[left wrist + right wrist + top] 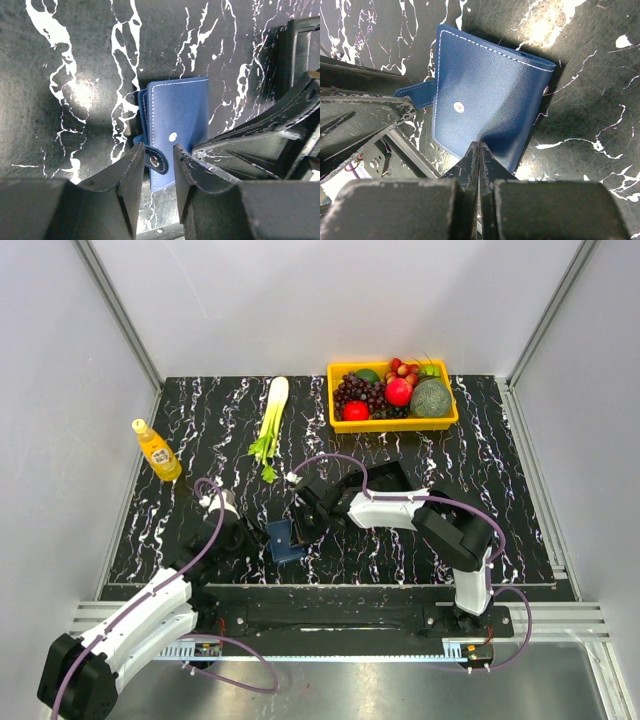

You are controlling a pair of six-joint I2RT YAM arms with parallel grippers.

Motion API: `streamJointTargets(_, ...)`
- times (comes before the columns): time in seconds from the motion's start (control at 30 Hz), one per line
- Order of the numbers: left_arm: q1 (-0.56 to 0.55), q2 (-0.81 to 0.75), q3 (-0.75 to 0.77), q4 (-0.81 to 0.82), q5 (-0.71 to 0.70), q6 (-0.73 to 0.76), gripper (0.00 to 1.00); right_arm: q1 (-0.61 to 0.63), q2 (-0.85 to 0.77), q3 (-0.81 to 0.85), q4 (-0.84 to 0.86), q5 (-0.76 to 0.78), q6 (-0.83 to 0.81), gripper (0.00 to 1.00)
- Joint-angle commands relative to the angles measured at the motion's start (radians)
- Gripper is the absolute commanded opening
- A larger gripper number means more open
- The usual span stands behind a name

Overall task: Put the credit cards into the card holder
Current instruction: Close the card holder at the center of the board.

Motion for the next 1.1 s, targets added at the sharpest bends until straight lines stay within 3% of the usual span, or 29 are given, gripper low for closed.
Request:
streamJointTargets(0.0,0.006,-0.005,0.046,0.055,0.021,0.011,0.31,0.013,0.027,0.011,-0.016,0.018,-0.014,0.00)
streamJointTargets(0.17,0.006,-0.001,0.042,0.055,0.032,0.011,0.23,0.013,0.024,0.006,-0.016,0.020,-0.019,0.00)
streamJointTargets(0.37,0.006,0.030,0.052,0.053,0.032,0.017,0.22,0.013,0.023,0.006,-0.018,0.018,-0.019,0.01)
streamJointTargets(0.6,0.006,0.050,0.056,0.081,0.032,0.019,0.00,0.013,0.026,0.006,-0.016,0.015,-0.017,0.01)
streamJointTargets(1.07,0.006,0.212,0.068,0.244,0.115,0.009,0.00,0.013,0.043,0.004,-0.010,0.011,-0.014,0.02)
